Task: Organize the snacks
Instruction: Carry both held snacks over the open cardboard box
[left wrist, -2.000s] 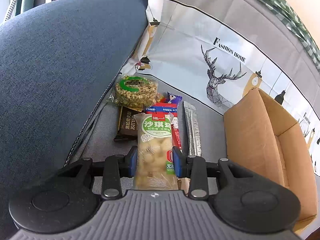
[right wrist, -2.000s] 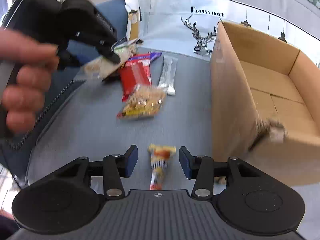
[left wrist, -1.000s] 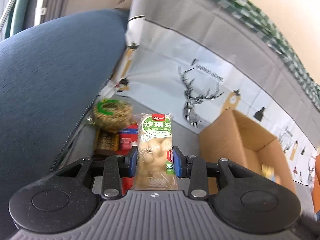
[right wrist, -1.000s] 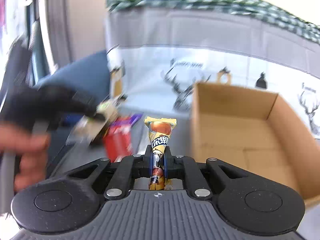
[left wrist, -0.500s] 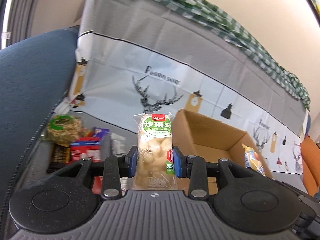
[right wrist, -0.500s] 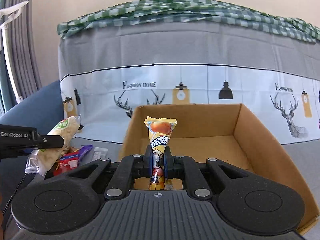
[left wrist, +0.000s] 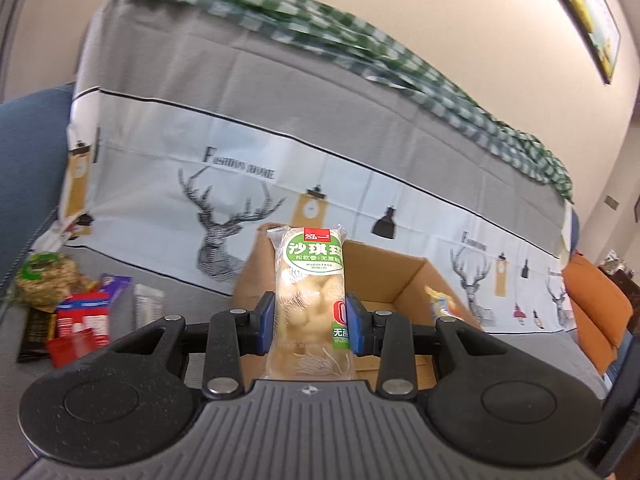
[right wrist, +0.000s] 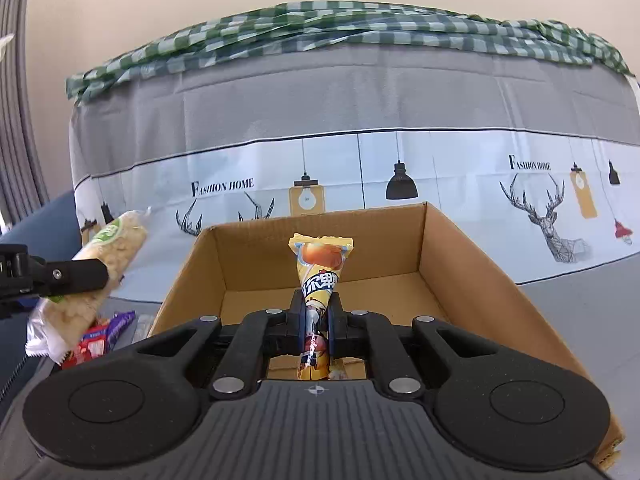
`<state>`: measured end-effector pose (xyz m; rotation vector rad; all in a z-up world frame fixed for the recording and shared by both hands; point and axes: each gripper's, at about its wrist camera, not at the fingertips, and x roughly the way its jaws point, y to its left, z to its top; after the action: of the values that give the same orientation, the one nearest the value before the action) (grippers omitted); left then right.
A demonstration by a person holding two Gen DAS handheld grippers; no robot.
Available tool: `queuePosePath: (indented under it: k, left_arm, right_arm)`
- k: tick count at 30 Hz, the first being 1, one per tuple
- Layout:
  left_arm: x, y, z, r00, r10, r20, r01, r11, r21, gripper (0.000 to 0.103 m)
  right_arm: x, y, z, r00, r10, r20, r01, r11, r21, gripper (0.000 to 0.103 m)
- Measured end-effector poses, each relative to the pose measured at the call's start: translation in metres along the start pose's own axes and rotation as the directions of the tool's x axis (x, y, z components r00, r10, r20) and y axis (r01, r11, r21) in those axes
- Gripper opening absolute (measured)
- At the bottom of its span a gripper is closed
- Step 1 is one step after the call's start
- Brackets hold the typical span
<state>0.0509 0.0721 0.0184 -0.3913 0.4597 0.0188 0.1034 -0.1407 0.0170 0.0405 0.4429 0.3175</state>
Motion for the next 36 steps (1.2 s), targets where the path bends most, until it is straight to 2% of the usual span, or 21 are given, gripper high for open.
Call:
queuePosePath:
  k: [16, 23, 36]
  left_arm:
    - [0.023, -0.045, -0.018, 0.993, -0.12, -0.016, 0.12, 0.993, -0.005, 0.039]
    - [0.031, -0.051, -0.023, 0.992, -0.126, -0.027, 0.126, 0.992, -0.003, 0.039]
    - [0.038, -0.06, -0.028, 0.989, -0.145, -0.044, 0.145, 0.989, -0.002, 0.039]
  right_arm:
    - [0.006, -0.028, 0.002, 0.997, -0.076, 0.021, 0.076, 0.997, 0.015, 0.01]
    - [0.006, -0.039, 0.002, 0.993, -0.115, 0.022, 0.114, 0.993, 0.03, 0.01]
    - [0.005, -0.043, 0.001, 0.99, -0.14, 0.031, 0.139, 0.99, 0.032, 0.01]
